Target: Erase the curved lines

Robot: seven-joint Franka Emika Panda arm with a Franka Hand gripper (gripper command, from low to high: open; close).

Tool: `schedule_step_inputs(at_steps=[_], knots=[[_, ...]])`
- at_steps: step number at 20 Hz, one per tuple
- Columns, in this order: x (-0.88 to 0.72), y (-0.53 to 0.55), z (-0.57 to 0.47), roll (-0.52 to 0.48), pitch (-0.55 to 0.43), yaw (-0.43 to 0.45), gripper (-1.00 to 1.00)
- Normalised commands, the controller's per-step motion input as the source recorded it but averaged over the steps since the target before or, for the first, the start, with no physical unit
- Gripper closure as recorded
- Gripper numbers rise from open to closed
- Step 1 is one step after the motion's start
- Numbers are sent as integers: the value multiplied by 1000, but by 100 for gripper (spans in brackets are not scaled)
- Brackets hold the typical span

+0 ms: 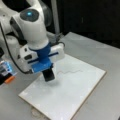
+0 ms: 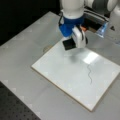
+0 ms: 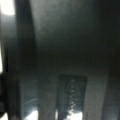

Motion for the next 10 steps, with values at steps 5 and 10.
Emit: schedule_step_inputs(at_steps=[5, 10], knots=[[-207, 184, -211, 108, -255, -131, 100], [-258, 241, -196, 138, -263, -125, 100]])
